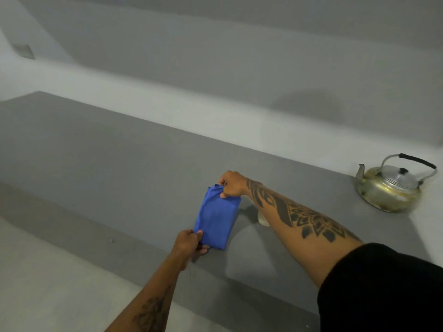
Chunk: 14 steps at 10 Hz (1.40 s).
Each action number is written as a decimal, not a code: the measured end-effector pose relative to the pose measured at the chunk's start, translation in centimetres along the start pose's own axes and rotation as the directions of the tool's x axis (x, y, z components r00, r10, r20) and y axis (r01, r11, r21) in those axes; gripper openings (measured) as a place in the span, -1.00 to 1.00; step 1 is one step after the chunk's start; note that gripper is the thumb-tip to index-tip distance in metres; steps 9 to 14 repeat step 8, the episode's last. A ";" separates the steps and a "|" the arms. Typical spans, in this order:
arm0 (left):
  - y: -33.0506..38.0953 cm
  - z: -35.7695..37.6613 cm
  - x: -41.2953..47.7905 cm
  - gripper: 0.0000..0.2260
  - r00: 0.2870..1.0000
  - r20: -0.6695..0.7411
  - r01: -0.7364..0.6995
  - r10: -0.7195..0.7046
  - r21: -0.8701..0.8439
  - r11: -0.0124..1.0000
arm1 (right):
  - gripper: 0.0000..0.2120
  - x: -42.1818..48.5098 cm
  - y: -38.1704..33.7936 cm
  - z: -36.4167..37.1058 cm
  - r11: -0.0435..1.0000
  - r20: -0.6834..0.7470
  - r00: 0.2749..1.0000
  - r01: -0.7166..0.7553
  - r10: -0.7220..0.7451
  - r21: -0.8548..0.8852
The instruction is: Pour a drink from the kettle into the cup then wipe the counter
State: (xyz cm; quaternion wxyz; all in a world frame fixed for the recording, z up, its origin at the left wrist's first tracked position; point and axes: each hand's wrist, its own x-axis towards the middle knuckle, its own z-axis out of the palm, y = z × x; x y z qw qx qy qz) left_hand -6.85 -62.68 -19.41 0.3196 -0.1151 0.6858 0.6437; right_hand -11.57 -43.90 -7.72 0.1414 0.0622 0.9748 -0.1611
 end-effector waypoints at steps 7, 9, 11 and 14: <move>2.8 -2.5 -1.1 -0.85 0.995 -0.079 0.023 0.053 0.740 0.672 | -0.85 1.0 0.6 0.8 0.972 -0.164 0.970 -0.146 0.177 0.186; 4.7 -2.0 -2.0 -0.78 0.973 -0.129 -0.001 0.190 0.824 0.567 | -0.76 -0.4 1.1 -0.4 0.965 -0.210 0.952 -0.184 0.222 0.187; 4.7 -2.0 -2.0 -0.78 0.973 -0.129 -0.001 0.190 0.824 0.567 | -0.76 -0.4 1.1 -0.4 0.965 -0.210 0.952 -0.184 0.222 0.187; 4.7 -2.0 -2.0 -0.78 0.973 -0.129 -0.001 0.190 0.824 0.567 | -0.76 -0.4 1.1 -0.4 0.965 -0.210 0.952 -0.184 0.222 0.187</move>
